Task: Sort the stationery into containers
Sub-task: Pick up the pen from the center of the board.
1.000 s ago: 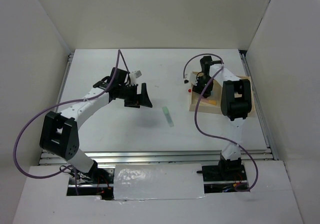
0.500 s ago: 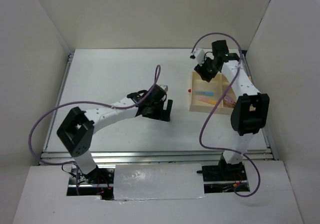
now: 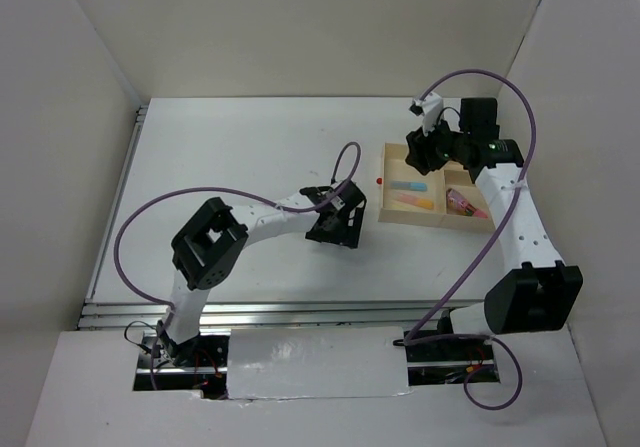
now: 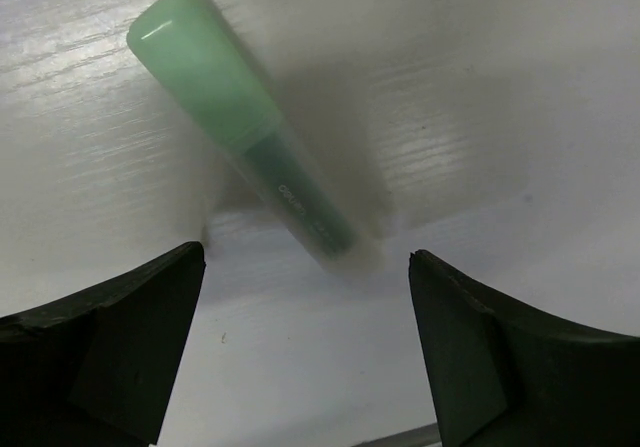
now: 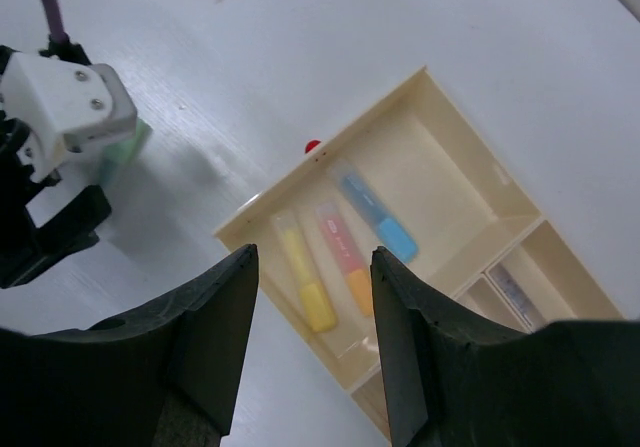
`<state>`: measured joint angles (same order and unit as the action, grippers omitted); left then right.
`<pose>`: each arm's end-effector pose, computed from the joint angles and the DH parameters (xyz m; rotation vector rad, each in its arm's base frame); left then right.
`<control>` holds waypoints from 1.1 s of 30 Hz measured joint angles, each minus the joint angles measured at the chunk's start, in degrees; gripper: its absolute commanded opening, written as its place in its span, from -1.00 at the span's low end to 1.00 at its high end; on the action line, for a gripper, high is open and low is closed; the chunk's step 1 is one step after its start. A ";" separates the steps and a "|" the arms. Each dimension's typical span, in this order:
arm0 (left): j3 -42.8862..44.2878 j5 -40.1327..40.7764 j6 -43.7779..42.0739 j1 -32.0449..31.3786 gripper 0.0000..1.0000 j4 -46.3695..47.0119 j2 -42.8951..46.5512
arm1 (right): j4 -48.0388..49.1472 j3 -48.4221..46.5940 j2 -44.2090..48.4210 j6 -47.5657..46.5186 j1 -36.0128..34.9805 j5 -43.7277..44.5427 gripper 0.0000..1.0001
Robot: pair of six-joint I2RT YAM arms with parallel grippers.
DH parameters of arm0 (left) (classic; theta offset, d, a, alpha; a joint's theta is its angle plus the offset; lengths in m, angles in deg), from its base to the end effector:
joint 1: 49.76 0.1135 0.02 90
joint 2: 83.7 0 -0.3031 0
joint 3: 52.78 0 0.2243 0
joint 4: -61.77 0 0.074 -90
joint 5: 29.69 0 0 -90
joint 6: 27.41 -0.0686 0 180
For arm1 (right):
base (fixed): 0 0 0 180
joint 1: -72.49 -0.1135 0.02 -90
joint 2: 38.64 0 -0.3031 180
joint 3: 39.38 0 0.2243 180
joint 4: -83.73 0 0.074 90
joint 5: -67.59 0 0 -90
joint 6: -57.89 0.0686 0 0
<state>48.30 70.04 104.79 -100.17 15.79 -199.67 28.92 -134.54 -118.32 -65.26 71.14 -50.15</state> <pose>0.2883 -0.3305 0.2047 0.1312 2.6472 -0.3420 0.2852 0.0387 0.3862 -0.8821 1.9888 0.2329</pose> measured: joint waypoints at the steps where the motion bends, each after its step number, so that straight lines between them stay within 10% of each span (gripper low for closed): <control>1: 0.00 0.44 -0.02 -0.09 0.82 -0.22 -0.59 | 0.28 0.35 0.17 0.57 0.00 -0.57 0.12; 17: -6.54 3.13 -6.69 4.28 -0.20 5.75 1.66 | 2.69 2.21 2.14 3.19 -0.28 -5.16 0.12; 20: -8.50 0.26 -9.53 6.88 -0.75 6.67 3.19 | 2.60 2.69 2.71 1.07 -0.98 -5.92 0.12; 33: -13.81 -40.63 -18.08 22.21 -1.00 7.96 14.58 | 0.09 13.35 14.88 -19.21 -18.14 -7.78 0.13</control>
<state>34.48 29.41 86.71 -77.96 23.75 -185.09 29.01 -121.18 -103.43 -84.47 53.00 -57.94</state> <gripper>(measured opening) 0.373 0.561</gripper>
